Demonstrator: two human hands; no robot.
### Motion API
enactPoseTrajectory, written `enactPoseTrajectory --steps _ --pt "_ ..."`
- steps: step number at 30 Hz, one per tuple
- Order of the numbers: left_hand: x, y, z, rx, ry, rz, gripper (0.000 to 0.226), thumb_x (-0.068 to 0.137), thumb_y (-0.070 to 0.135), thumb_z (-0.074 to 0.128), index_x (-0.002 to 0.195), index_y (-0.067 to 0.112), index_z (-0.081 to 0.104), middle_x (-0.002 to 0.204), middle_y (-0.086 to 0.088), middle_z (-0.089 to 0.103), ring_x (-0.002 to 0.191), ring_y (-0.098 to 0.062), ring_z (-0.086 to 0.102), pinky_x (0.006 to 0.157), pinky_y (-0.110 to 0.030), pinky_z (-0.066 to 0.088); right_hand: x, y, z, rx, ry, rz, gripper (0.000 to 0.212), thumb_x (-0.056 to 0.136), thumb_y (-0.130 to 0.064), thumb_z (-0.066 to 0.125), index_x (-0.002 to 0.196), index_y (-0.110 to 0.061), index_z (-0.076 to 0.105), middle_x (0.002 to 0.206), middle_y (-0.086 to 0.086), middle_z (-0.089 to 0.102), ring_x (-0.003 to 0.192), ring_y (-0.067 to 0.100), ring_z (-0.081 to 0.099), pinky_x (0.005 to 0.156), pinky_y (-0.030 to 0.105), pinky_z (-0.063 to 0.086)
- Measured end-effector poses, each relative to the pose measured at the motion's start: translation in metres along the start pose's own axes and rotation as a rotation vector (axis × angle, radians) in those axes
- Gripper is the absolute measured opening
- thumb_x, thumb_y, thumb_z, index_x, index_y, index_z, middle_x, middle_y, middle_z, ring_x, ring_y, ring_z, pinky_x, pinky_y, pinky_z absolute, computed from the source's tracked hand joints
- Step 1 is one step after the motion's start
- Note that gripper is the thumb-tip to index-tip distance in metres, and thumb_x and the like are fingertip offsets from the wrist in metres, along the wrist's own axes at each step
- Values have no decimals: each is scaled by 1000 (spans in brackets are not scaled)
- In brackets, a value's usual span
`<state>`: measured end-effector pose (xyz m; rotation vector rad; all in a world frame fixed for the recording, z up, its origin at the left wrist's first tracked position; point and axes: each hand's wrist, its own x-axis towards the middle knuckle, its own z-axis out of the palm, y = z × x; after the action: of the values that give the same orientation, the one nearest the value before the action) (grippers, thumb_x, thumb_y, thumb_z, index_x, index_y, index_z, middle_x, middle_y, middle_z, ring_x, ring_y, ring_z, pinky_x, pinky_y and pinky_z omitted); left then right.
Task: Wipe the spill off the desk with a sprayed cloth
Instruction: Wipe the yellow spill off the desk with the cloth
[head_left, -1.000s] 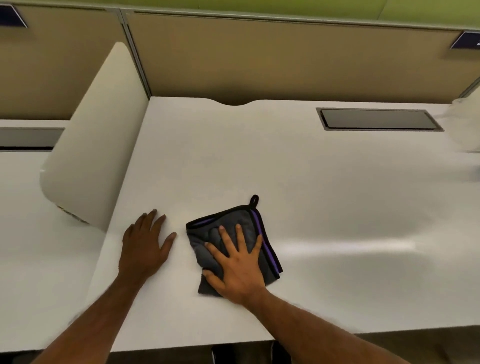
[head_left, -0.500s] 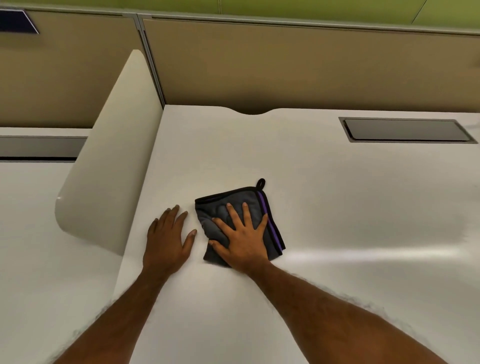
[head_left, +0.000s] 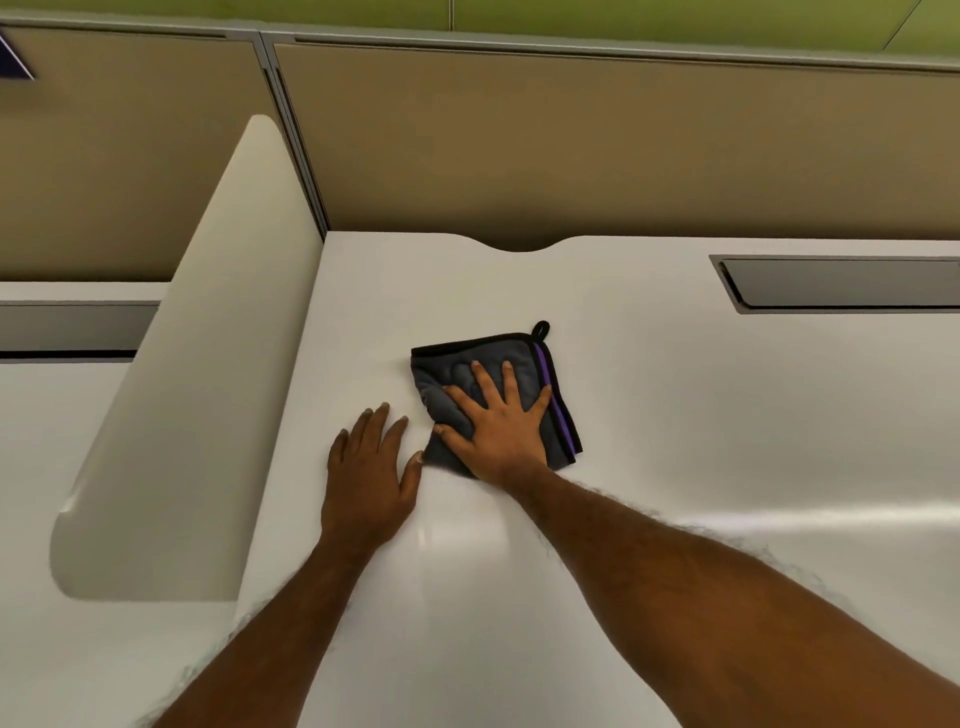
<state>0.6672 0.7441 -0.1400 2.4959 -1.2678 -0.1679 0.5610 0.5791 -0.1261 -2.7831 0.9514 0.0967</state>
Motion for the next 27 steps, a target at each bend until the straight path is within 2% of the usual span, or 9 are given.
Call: enactPoseTrajectory --steps 8,13,22,27 --pt "41 6 11 -13 1 1 69 92 57 22 147 20 40 159 -5 30 149 -23 22 121 -44 12 66 18 -12 -1 7 14 62 94 -68 21 151 -45 14 164 -5 -3 149 30 -15 104 77 -13" --pt "52 13 16 0 5 4 71 91 58 23 147 19 40 159 -5 30 149 -23 21 122 -46 13 76 35 -18 37 26 47 60 96 -63 25 151 -42 19 164 -7 2 150 26 -10 107 75 -10" --pt "47 15 16 9 40 13 65 93 54 29 145 18 44 158 -4 32 149 -22 23 121 -45 14 51 148 -28 121 134 389 59 93 -62 35 148 -41 30 163 -12 11 151 20 -2 107 76 -4" --pt "47 16 15 28 47 9 64 93 53 30 143 16 46 156 -6 35 147 -24 27 121 -46 15 26 174 -33 157 165 467 57 95 -57 36 149 -39 30 163 -9 14 151 22 1 108 75 -2"
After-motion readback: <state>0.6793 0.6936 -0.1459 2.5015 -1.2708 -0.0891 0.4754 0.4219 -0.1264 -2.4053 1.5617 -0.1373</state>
